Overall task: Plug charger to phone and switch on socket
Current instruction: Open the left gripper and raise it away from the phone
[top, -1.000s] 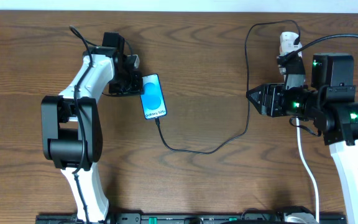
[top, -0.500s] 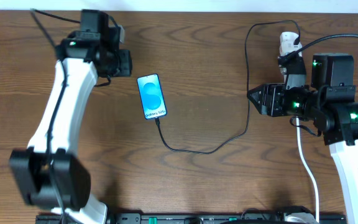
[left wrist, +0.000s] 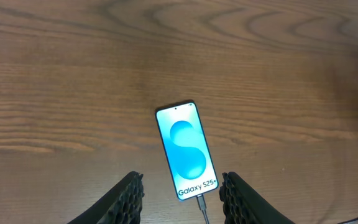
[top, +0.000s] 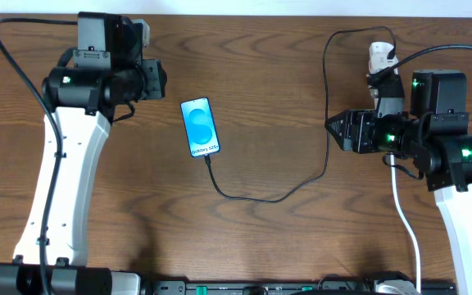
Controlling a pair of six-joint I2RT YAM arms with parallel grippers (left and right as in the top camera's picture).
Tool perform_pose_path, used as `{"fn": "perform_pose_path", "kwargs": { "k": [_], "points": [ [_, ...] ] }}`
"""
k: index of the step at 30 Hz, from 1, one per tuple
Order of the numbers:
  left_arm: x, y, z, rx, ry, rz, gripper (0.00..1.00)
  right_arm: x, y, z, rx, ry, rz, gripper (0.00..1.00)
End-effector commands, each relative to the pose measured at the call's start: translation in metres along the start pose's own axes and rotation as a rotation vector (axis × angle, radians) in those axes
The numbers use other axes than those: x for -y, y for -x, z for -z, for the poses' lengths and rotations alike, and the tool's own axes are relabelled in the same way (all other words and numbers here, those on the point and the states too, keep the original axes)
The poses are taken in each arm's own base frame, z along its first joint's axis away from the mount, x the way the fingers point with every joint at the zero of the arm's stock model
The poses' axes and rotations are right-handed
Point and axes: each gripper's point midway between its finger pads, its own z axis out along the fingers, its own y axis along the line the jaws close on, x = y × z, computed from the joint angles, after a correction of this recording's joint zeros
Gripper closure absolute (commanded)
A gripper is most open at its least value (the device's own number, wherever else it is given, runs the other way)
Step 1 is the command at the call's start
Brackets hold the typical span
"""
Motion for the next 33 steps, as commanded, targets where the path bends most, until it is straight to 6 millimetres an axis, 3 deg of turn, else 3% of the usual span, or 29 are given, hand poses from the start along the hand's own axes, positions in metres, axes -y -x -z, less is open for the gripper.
{"fn": "perform_pose_path", "kwargs": {
  "k": [1, 6, 15, 23, 26, 33],
  "points": [
    [-0.001, 0.006, 0.01, 0.028, 0.013, 0.006, 0.57, 0.0, 0.006, 0.005, 0.023, -0.011, 0.02, 0.32],
    [-0.013, 0.006, 0.011, 0.034, 0.08, 0.047, 0.57, 0.007, 0.013, 0.008, 0.049, -0.03, -0.001, 0.3],
    [-0.012, 0.005, 0.015, 0.024, 0.083, 0.058, 0.56, 0.031, 0.023, 0.016, 0.095, -0.122, -0.069, 0.29],
    [-0.007, 0.017, 0.04, 0.053, 0.084, 0.056, 0.56, 0.056, 0.027, 0.025, 0.125, -0.197, -0.115, 0.29],
    [-0.021, 0.017, 0.049, 0.059, 0.171, 0.118, 0.56, 0.069, 0.031, 0.031, 0.147, -0.229, -0.14, 0.3],
    [-0.02, 0.021, 0.07, 0.08, 0.185, 0.143, 0.56, 0.102, 0.036, 0.047, 0.198, -0.293, -0.217, 0.42]
  ]
}}
